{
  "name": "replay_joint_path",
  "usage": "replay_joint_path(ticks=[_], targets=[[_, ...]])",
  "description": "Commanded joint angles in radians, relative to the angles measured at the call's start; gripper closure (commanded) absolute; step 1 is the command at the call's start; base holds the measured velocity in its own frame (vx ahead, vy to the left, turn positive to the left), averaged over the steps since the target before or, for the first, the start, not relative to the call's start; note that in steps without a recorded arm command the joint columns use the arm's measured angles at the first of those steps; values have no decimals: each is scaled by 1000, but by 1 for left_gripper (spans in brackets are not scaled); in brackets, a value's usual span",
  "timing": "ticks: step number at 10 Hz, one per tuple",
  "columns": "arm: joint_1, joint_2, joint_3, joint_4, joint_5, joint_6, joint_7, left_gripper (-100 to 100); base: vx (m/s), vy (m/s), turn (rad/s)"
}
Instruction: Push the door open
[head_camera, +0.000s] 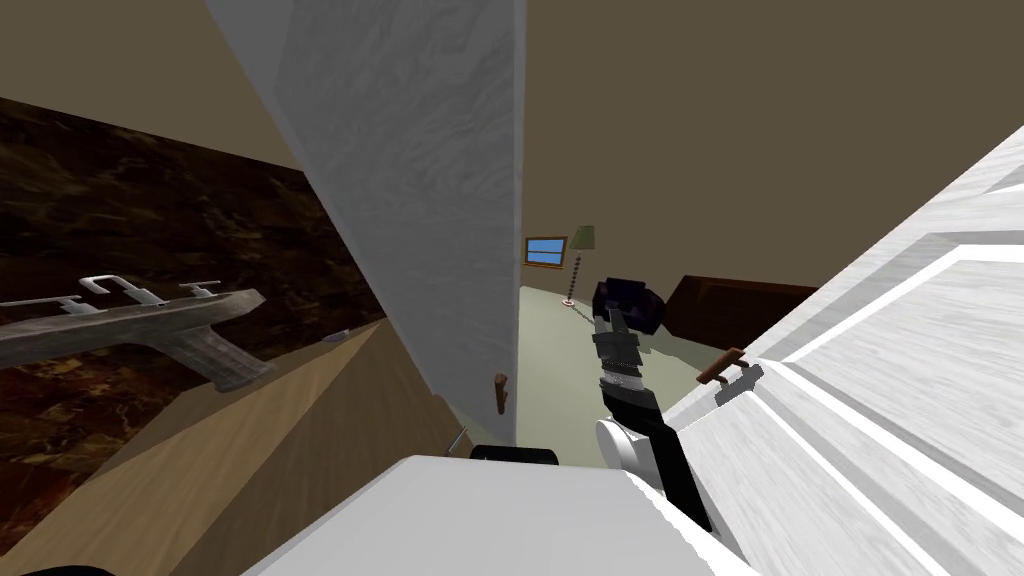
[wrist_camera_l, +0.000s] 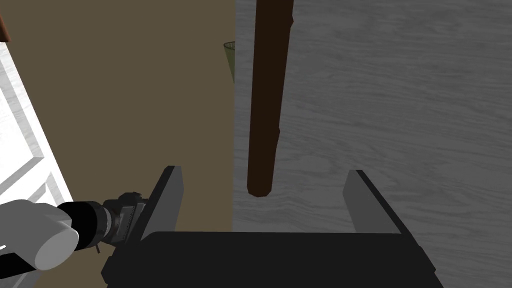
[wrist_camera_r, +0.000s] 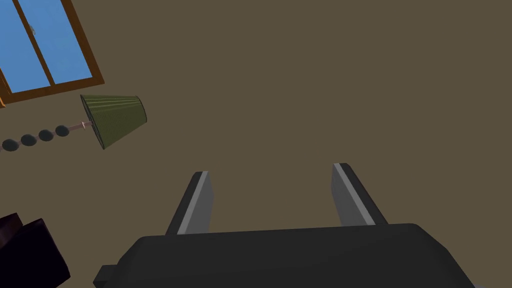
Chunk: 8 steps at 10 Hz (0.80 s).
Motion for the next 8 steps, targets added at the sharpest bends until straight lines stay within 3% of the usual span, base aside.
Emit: replay_joint_path(ticks=[1, 6, 7, 8], targets=[[1, 1, 0, -1, 0, -1, 0, 100, -6, 4, 4], [1, 1, 0, -1, 0, -1, 0, 100, -15, 9, -1], [-3, 5, 28, -2, 28, 24, -11, -100, 11, -136, 207], [-5, -5, 40, -3, 41, 36, -16, -100, 18, -229, 264]])
